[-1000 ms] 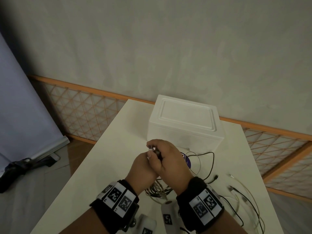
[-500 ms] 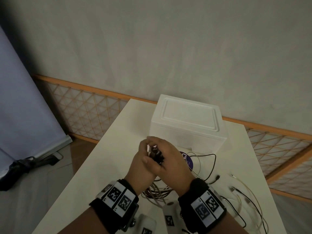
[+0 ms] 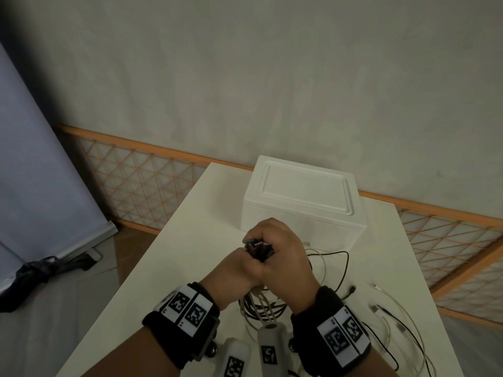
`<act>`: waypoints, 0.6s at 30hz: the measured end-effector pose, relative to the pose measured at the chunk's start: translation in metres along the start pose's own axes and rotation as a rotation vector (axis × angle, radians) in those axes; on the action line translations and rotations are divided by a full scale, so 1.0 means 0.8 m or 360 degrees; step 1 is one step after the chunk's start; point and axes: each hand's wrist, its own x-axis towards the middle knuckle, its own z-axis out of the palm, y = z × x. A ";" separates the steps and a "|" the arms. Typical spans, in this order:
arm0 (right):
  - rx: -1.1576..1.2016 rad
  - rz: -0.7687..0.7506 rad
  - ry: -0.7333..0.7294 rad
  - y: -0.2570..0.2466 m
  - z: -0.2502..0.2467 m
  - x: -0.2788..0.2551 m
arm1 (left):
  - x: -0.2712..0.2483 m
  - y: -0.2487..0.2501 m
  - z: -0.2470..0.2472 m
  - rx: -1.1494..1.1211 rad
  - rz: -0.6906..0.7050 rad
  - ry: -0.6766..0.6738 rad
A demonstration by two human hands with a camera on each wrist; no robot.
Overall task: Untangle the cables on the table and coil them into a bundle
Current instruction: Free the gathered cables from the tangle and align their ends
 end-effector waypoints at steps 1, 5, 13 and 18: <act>0.0107 0.0079 -0.0111 -0.002 -0.007 0.001 | -0.001 0.000 -0.003 -0.0010 0.0023 0.0020; 0.0660 0.0484 -0.0098 -0.008 -0.038 0.008 | -0.001 -0.004 -0.003 -0.0080 0.0058 0.0125; 0.0250 0.0489 -0.0675 -0.012 -0.023 0.007 | -0.006 0.003 -0.001 0.0033 0.0025 0.0126; 0.0201 0.0419 -0.0596 -0.017 -0.044 0.033 | -0.002 0.003 -0.006 0.0297 0.0052 0.0085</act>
